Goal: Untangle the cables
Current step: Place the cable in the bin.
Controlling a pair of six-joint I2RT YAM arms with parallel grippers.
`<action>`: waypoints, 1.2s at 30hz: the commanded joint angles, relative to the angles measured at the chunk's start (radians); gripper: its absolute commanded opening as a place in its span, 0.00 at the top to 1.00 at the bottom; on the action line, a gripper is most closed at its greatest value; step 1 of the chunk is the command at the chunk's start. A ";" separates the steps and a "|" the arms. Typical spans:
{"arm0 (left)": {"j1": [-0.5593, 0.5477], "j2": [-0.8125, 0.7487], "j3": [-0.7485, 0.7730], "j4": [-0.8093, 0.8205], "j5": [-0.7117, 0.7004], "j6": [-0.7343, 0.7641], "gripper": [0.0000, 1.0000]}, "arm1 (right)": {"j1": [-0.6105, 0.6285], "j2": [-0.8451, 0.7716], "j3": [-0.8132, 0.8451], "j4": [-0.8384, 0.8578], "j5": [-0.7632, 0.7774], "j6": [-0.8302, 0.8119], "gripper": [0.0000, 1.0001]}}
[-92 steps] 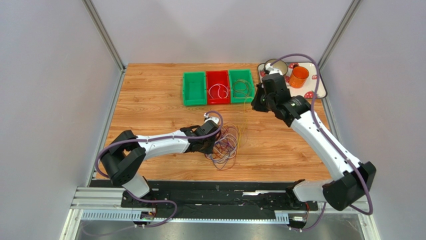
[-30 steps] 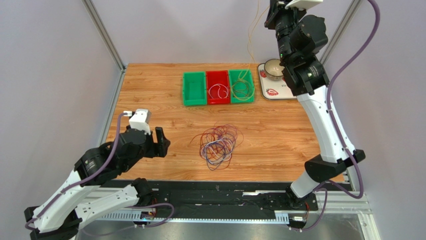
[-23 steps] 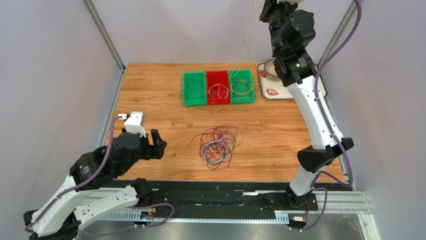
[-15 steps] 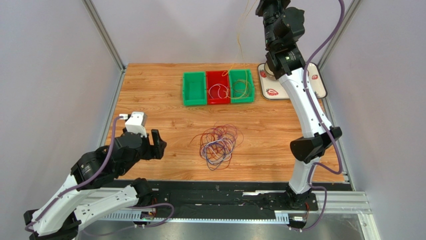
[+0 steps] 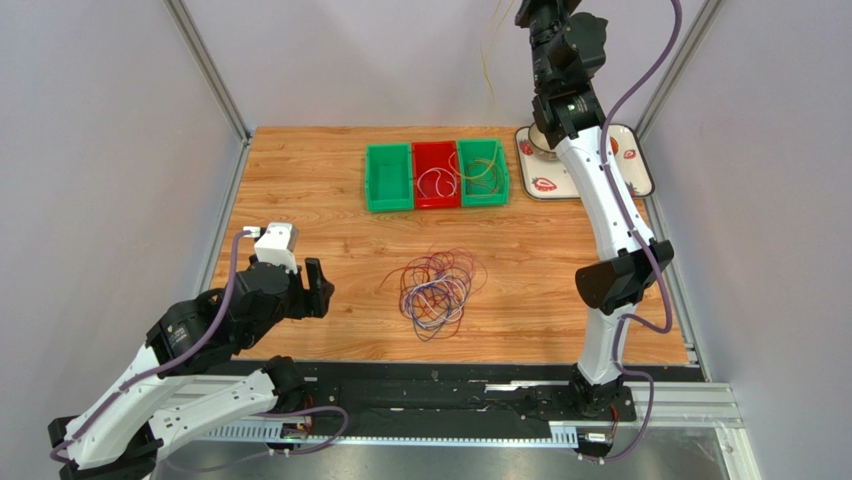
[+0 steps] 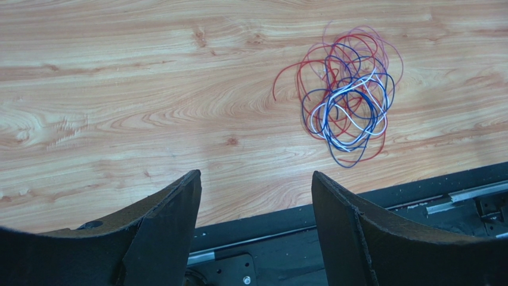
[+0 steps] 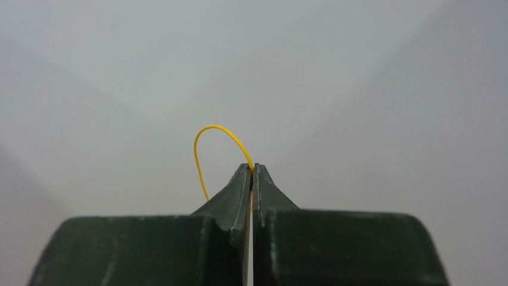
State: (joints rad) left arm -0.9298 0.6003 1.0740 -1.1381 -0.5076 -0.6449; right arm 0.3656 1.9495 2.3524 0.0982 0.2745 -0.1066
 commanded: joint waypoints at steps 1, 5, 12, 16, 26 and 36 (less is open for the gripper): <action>-0.004 0.009 -0.003 0.008 -0.019 0.011 0.23 | -0.045 0.005 0.010 0.064 -0.057 0.071 1.00; -0.004 0.018 -0.003 0.005 -0.022 0.008 0.23 | -0.073 0.003 -0.048 0.070 -0.113 0.100 1.00; -0.004 0.029 -0.002 0.001 -0.025 0.008 0.24 | -0.074 -0.018 -0.232 0.109 -0.182 0.137 1.00; -0.004 0.027 -0.002 0.000 -0.026 0.007 0.25 | -0.074 -0.040 -0.304 0.117 -0.208 0.166 1.00; -0.003 0.023 0.000 -0.002 -0.026 0.004 0.26 | -0.073 -0.083 -0.422 0.127 -0.189 0.209 1.00; -0.003 -0.011 -0.002 0.001 -0.026 0.005 0.26 | -0.080 -0.155 -0.637 0.150 -0.161 0.186 1.00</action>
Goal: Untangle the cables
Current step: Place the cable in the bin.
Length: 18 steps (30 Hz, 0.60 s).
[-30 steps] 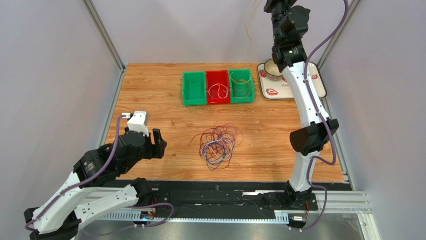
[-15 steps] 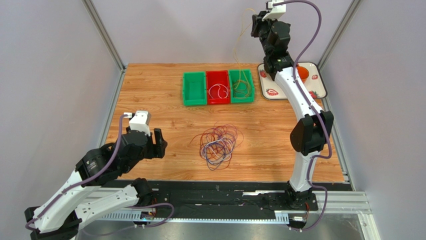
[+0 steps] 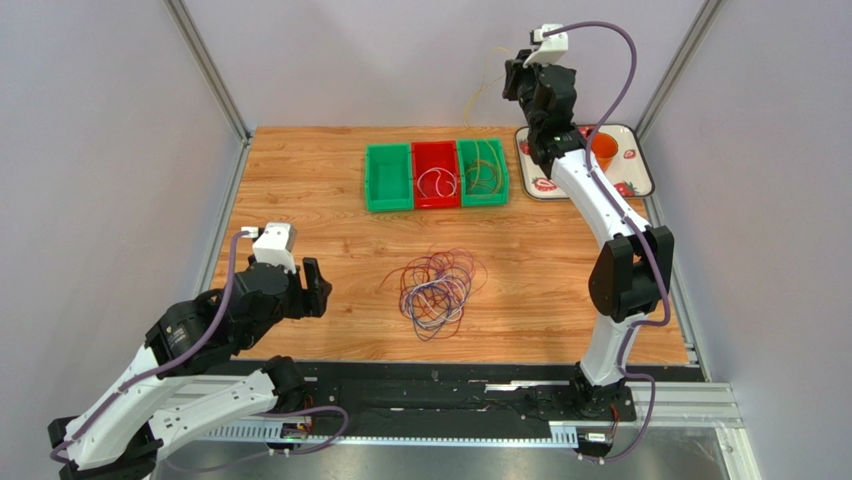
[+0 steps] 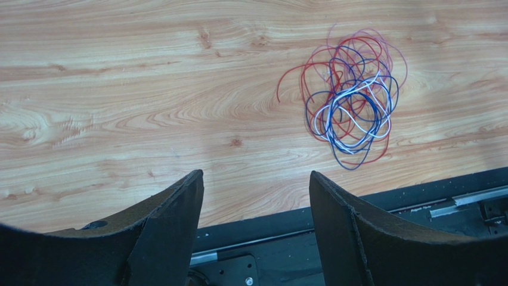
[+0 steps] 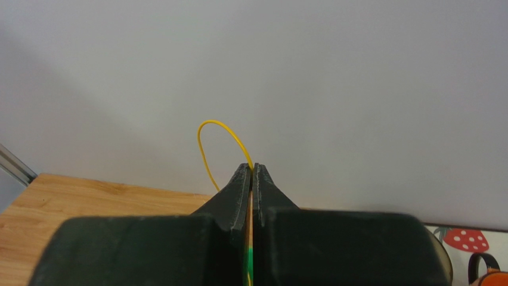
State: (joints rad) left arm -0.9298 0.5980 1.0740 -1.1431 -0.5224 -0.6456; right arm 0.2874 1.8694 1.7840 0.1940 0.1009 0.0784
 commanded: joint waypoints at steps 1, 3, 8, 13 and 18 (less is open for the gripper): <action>-0.003 -0.010 -0.003 0.005 -0.011 0.006 0.26 | -0.001 -0.087 -0.089 0.056 0.014 0.012 1.00; -0.003 -0.010 -0.002 0.006 -0.011 0.006 0.26 | -0.001 -0.099 -0.154 0.065 0.023 0.037 1.00; -0.003 -0.020 -0.002 0.006 -0.010 0.006 0.27 | -0.001 -0.142 -0.253 0.056 0.062 0.066 1.00; -0.003 -0.032 -0.003 0.008 -0.011 0.006 0.27 | -0.002 -0.184 -0.342 0.019 0.076 0.121 1.00; -0.003 -0.041 -0.003 0.008 -0.008 0.006 0.28 | 0.001 -0.197 -0.405 -0.024 0.118 0.146 1.00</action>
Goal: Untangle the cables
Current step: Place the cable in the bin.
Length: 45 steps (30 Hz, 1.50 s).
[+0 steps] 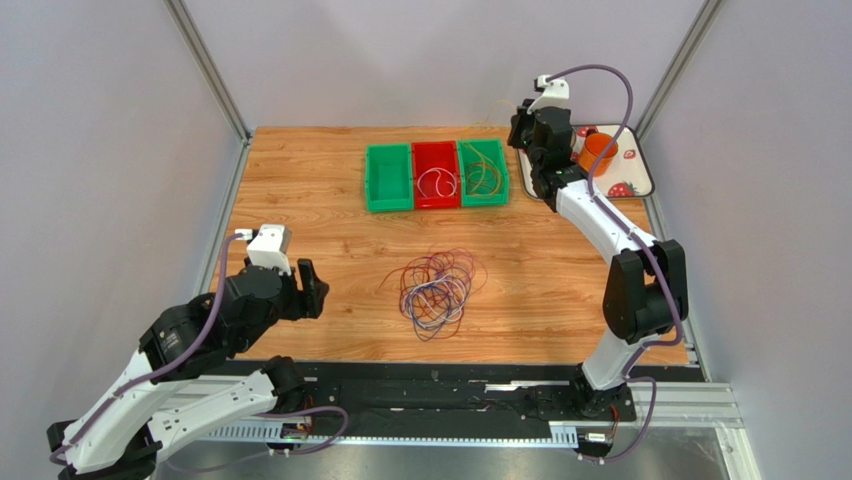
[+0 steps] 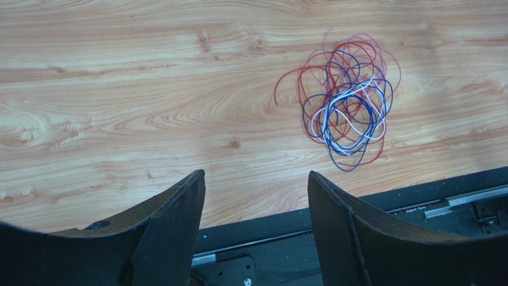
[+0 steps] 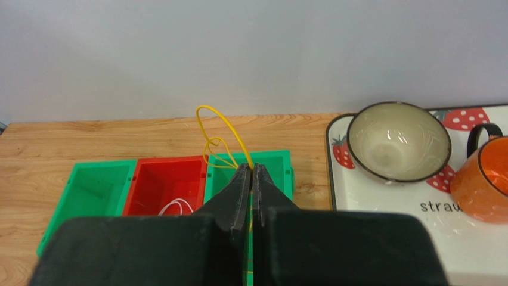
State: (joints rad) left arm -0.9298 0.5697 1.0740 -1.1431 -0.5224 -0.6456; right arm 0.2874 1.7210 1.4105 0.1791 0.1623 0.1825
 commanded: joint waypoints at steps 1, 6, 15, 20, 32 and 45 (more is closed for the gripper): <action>-0.003 -0.014 -0.003 0.008 -0.008 0.004 0.28 | 0.001 -0.049 -0.042 -0.018 0.062 0.043 1.00; -0.003 -0.027 -0.005 0.011 -0.007 0.004 0.28 | 0.006 -0.017 -0.041 -0.127 0.085 0.067 1.00; -0.003 -0.028 -0.005 0.011 -0.007 0.004 0.28 | 0.015 0.107 0.027 -0.342 0.021 0.161 1.00; -0.003 -0.022 -0.006 0.014 -0.007 0.006 0.28 | 0.030 0.172 0.064 -0.388 -0.044 0.181 1.00; -0.003 -0.016 -0.005 0.013 -0.007 0.008 0.29 | 0.036 0.377 0.347 -0.487 -0.110 0.181 1.00; -0.001 -0.018 -0.005 0.008 -0.014 0.003 0.29 | 0.019 0.479 0.386 -0.587 -0.023 0.236 1.00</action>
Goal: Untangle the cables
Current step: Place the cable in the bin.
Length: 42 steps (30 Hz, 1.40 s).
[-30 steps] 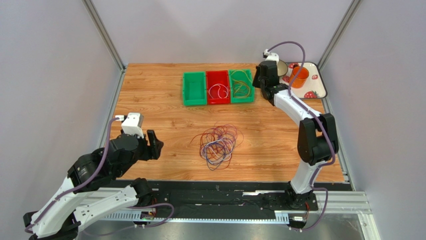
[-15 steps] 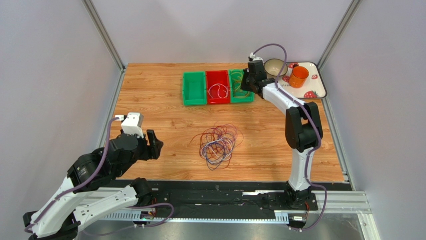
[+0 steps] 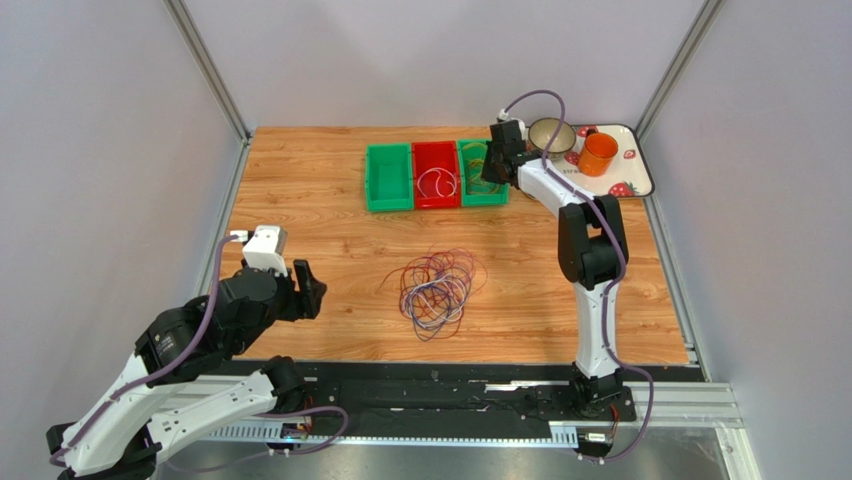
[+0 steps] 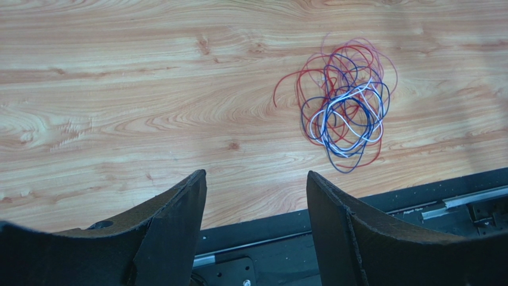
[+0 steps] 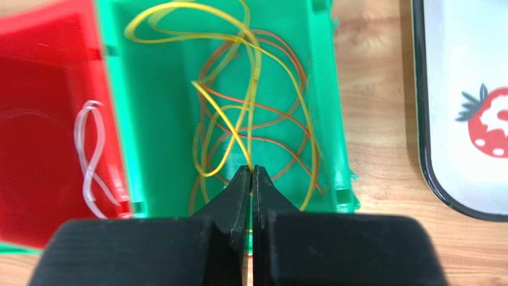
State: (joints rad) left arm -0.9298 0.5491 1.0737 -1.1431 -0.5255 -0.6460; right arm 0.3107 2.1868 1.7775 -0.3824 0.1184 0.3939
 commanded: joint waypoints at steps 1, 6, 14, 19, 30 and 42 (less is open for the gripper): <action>-0.001 0.005 -0.006 0.008 -0.011 0.003 0.29 | -0.007 0.013 0.017 -0.024 0.020 0.025 1.00; -0.001 -0.001 -0.003 0.008 -0.010 0.003 0.29 | -0.002 -0.002 0.054 -0.085 -0.003 0.010 1.00; -0.001 -0.012 -0.003 0.011 -0.007 0.003 0.29 | -0.001 -0.142 0.019 -0.125 -0.019 -0.032 0.68; -0.001 -0.020 -0.006 0.011 -0.005 0.005 0.29 | -0.001 -0.199 0.017 -0.156 -0.028 -0.035 0.63; -0.001 -0.031 -0.004 0.014 -0.002 0.005 0.30 | 0.001 -0.027 0.302 -0.167 -0.083 0.042 0.88; -0.001 -0.041 -0.006 0.009 -0.016 -0.003 0.30 | -0.008 0.149 0.340 -0.112 -0.086 0.131 1.00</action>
State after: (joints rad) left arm -0.9298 0.5114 1.0737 -1.1431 -0.5259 -0.6476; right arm 0.3065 2.3394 2.1830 -0.5526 0.0410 0.4759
